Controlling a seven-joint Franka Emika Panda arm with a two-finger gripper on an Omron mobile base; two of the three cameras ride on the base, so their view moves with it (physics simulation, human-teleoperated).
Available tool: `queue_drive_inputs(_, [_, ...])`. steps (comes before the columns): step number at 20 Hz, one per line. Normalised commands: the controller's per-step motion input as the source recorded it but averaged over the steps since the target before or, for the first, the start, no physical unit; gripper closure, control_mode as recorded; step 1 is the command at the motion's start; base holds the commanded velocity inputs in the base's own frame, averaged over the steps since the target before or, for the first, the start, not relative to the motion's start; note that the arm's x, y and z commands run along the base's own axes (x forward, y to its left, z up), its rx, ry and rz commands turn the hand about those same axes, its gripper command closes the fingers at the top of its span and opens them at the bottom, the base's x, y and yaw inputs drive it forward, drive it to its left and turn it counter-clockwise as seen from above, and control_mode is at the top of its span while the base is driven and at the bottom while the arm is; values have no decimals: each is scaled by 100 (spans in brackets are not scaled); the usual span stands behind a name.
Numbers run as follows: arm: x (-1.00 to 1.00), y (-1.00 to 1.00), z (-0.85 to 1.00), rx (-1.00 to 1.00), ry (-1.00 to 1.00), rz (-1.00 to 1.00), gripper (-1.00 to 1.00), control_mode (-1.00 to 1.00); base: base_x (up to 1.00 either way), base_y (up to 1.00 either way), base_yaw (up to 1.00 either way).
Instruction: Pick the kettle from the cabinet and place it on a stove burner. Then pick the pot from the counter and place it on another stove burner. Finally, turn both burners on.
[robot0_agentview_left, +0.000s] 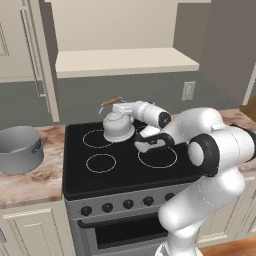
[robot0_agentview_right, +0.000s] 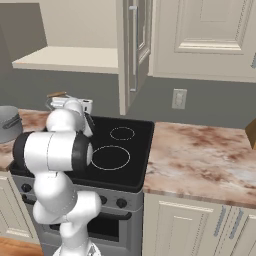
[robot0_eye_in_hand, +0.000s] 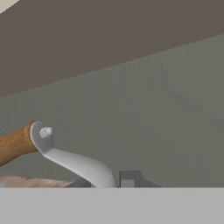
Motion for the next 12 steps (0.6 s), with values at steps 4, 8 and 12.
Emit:
queue_drive_inputs(4, [1, 24, -4, 0, 0, 0, 100, -100, 0, 0, 0])
queue_drive_inputs(8, [3, 18, -5, 1, 0, 0, 100, -100, 0, 0, 0])
queue_drive_inputs(12, [9, 14, -8, 1, 0, 0, 100, -100, 0, 0, 0])
